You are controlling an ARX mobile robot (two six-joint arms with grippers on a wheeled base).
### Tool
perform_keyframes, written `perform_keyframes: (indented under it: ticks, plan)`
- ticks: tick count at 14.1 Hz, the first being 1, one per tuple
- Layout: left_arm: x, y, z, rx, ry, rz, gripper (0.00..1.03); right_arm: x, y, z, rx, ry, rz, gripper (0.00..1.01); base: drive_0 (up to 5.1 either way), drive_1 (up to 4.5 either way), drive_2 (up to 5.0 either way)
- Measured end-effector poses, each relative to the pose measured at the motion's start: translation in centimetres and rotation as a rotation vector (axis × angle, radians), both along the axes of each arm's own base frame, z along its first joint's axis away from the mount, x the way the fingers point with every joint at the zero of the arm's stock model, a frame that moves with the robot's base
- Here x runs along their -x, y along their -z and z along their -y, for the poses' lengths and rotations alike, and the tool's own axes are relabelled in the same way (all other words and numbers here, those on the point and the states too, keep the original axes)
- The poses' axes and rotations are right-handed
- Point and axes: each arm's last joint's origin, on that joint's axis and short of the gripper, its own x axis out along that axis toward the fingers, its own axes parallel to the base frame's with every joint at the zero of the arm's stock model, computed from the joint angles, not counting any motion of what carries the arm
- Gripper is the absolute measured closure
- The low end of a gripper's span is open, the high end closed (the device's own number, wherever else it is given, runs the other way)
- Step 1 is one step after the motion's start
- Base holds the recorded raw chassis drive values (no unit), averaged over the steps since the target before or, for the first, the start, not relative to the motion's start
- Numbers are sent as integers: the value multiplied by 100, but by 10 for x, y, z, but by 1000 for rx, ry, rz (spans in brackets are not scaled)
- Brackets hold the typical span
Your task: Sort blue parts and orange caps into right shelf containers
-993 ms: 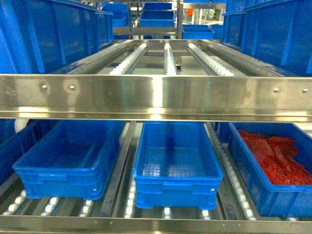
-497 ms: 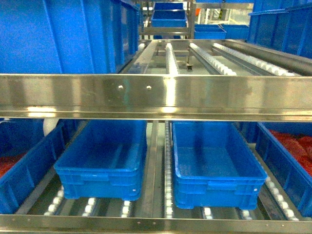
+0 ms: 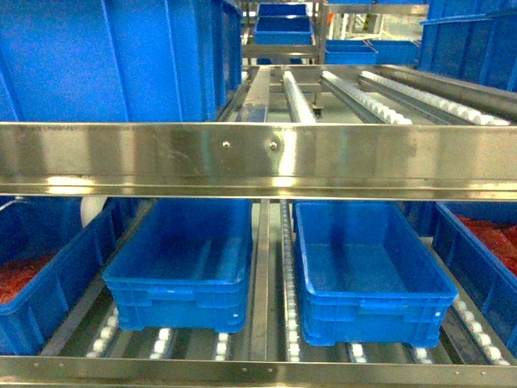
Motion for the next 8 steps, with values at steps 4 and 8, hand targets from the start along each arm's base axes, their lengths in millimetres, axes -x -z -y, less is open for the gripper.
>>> perform_keyframes:
  ticks: [4,8]
  plan:
    - [0,0,0,0,0,0,59,0,0,0,0,0,0,57,0,0,0]
    - [0,0,0,0,0,0,59,0,0,0,0,0,0,57,0,0,0]
